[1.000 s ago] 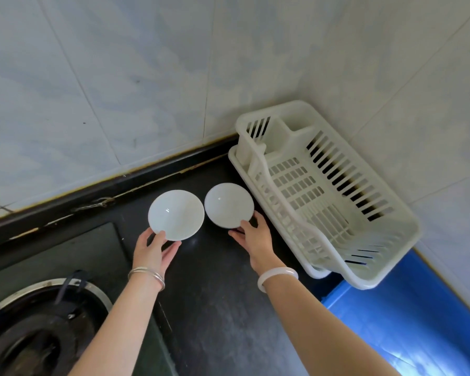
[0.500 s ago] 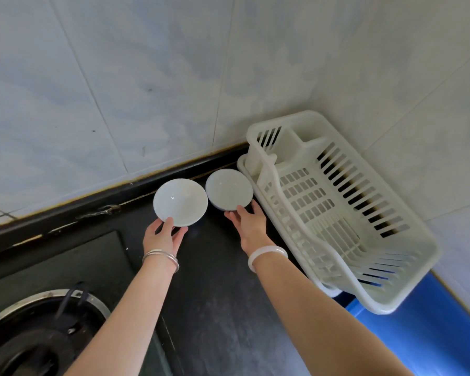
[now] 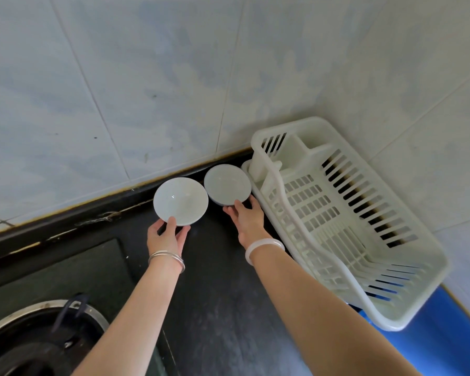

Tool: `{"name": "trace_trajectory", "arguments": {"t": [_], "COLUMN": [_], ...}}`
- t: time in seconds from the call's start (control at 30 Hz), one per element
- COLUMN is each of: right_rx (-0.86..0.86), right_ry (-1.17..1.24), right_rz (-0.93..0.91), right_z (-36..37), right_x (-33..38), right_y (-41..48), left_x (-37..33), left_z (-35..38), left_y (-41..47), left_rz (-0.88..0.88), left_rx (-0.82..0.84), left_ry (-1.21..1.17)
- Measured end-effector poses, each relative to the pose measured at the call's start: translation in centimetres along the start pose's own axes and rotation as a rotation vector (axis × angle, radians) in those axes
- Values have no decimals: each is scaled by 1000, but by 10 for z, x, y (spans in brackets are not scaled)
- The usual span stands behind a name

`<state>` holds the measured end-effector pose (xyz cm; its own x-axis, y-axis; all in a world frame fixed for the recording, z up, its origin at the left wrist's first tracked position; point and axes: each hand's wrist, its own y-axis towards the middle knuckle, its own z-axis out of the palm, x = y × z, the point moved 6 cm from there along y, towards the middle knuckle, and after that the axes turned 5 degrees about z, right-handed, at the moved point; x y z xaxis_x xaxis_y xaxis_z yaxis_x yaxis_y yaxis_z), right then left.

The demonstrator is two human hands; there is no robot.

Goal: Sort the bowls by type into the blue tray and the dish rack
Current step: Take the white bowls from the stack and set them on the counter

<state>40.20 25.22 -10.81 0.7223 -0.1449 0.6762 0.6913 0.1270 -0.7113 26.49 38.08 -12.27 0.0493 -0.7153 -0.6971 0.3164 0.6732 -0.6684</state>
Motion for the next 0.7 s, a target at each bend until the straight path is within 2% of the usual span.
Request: {"name": "trace_trajectory", "arguments": {"t": [0.23,0.4,0.57,0.7], "right_rx": [36,74,165,163], "right_ry": [-25,-181,-364,-464], "right_rz": [22,16,23,-27], "right_z": [5,3,-1,-25], "right_x": [5,5,10,15], "right_y": [-1,-11,-28,-54], "left_x": [0,-5,-6,-3], "left_z": [-2,-4,-6,-13], "left_y": [3,3,-9,-24], "left_rz": [44,143,242,303], "left_rx": [-51,-97,-7,79], "left_ry": [29,126,244,462]}}
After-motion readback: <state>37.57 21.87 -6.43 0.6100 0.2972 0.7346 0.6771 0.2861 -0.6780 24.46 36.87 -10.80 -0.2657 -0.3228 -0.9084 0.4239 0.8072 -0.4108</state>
